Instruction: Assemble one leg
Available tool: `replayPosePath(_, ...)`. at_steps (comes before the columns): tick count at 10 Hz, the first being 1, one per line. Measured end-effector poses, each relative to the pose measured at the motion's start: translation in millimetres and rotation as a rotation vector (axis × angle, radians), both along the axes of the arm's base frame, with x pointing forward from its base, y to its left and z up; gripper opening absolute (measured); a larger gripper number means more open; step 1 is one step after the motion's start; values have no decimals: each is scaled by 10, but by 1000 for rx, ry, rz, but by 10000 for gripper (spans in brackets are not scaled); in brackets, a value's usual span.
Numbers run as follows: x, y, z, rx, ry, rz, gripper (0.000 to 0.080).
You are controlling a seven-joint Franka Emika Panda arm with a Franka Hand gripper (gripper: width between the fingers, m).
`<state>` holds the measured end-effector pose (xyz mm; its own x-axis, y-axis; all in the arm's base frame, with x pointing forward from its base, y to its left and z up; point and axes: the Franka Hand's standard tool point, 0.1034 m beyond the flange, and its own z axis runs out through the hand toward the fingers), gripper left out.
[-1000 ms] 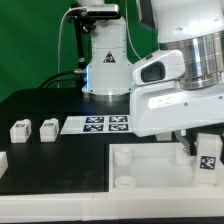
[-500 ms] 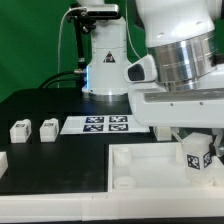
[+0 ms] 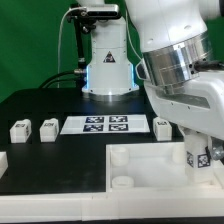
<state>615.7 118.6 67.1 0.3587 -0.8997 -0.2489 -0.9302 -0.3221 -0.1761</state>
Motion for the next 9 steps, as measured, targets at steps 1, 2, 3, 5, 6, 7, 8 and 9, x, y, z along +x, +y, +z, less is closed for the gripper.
replayPosePath(1, 0, 0, 0, -3, -11, 37, 537)
replayPosePath(2, 0, 3, 0, -3, -11, 36, 615)
replayPosePath(3, -25, 10, -4, -21, -30, 173, 615)
replayPosePath(5, -49, 31, 26, -97, -83, 560, 648)
replayPosePath(6, -43, 29, 20, -103, -113, 655, 648)
replayPosePath(7, -42, 12, 16, -108, -143, 765, 649)
replayPosePath(8, -34, 6, 15, -129, -175, 893, 649)
replayPosePath(9, 2, 7, 19, -171, -217, 1027, 649)
